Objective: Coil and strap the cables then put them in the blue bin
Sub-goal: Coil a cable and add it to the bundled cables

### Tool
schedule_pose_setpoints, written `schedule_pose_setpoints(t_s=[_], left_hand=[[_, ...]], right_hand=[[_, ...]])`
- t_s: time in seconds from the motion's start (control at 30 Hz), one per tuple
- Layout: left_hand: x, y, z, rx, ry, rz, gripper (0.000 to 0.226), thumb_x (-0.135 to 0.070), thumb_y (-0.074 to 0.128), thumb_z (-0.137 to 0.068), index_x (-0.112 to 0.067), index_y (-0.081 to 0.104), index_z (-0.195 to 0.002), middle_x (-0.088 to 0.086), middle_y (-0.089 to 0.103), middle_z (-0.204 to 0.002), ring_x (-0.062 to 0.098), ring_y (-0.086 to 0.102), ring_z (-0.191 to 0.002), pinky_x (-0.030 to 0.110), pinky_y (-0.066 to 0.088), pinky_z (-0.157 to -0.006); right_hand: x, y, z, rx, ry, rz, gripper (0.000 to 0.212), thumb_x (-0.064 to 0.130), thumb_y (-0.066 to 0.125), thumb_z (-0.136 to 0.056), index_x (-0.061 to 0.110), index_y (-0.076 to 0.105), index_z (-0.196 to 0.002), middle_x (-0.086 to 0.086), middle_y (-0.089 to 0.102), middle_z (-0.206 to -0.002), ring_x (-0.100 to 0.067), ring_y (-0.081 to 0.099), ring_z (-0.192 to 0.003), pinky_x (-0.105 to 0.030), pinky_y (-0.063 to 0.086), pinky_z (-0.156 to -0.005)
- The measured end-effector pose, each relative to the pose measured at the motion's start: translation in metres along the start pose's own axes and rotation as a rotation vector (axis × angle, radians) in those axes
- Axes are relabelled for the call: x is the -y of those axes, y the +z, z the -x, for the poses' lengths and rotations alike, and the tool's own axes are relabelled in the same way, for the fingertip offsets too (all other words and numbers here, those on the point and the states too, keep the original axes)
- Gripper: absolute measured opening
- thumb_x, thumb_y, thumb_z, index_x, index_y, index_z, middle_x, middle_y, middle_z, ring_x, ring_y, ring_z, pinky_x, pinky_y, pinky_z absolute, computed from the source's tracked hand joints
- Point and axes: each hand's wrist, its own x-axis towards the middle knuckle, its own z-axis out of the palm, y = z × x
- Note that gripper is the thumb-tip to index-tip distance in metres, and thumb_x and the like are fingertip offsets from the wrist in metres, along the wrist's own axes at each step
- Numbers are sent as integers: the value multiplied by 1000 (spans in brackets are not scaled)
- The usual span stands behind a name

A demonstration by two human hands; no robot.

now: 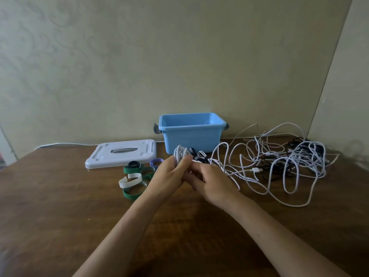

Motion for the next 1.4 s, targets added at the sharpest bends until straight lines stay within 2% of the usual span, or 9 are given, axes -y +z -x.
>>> schedule_pose_setpoints(t_s=[0.13, 0.3, 0.53, 0.63, 0.77, 0.9, 1.1, 1.27, 1.4], left_hand=[[-5, -7, -2, -174, -19, 22, 47, -46, 41, -102, -9, 55, -77, -3, 51, -57, 4, 44, -44, 19, 39, -46], [-4, -24, -8, -321, -23, 119, 58, -60, 42, -92, -6, 55, -76, 10, 49, -64, 20, 41, -58, 41, 33, -62], [-5, -17, -7, -264, 34, -14, 48, -55, 39, -94, -13, 49, -74, 3, 47, -62, 7, 42, -48, 26, 37, -51], [1, -19, -13, -249, 55, -54, 44, -49, 40, -100, -14, 49, -76, 13, 47, -80, 10, 45, -55, 22, 40, -52], [1, -15, -10, -251, 25, -60, 55, -51, 38, -101, -11, 72, -83, 2, 68, -84, 12, 60, -74, 27, 45, -65], [-2, -12, -8, -265, 68, -85, 63, -51, 37, -99, -3, 70, -75, -5, 68, -69, -2, 58, -58, 10, 44, -53], [-7, -10, -3, -146, 71, 97, 53, -54, 42, -92, -5, 50, -71, 15, 55, -59, 15, 60, -55, 34, 49, -56], [-7, -19, -3, -41, -48, 368, 42, -45, 43, -101, -17, 38, -71, -2, 28, -57, 13, 23, -48, 28, 22, -44], [-11, -27, 1, 146, -180, 267, 43, -50, 45, -97, -11, 48, -78, -2, 36, -56, 14, 26, -46, 25, 25, -43]], right_hand=[[-2, -2, 0, 98, 40, 48, 17, 49, 57, -99, 35, 62, -92, 5, 65, -76, -10, 60, -65, -22, 41, -57], [-9, 5, 0, 295, 87, 154, 19, 43, 52, -103, 38, 69, -96, 7, 67, -84, -13, 63, -75, -32, 47, -67], [-15, 17, -3, 343, 82, 157, 27, 45, 47, -103, 36, 68, -89, 12, 70, -95, -6, 63, -91, -38, 50, -87], [-16, 18, -3, 323, 63, 151, 28, 43, 48, -103, 31, 69, -89, 13, 70, -93, -4, 63, -90, -35, 50, -87], [-16, 19, -2, 304, 48, 194, 31, 45, 48, -103, 31, 64, -81, 13, 65, -82, -4, 61, -83, -32, 45, -79], [-15, 19, -1, 308, 29, 243, 34, 46, 46, -104, 28, 62, -81, 11, 64, -82, -5, 60, -82, -30, 43, -76], [-15, 19, 0, 291, -6, 248, 36, 44, 45, -105, 24, 62, -81, 10, 63, -82, -5, 60, -81, -26, 39, -71], [-17, 10, -2, 348, 45, 351, 46, 60, 36, -103, 27, 59, -79, 10, 62, -78, -7, 60, -78, -32, 38, -73], [-23, -16, -3, 161, 96, 403, 41, 54, 40, -104, 27, 65, -85, 11, 63, -78, -6, 59, -74, -29, 40, -68]])
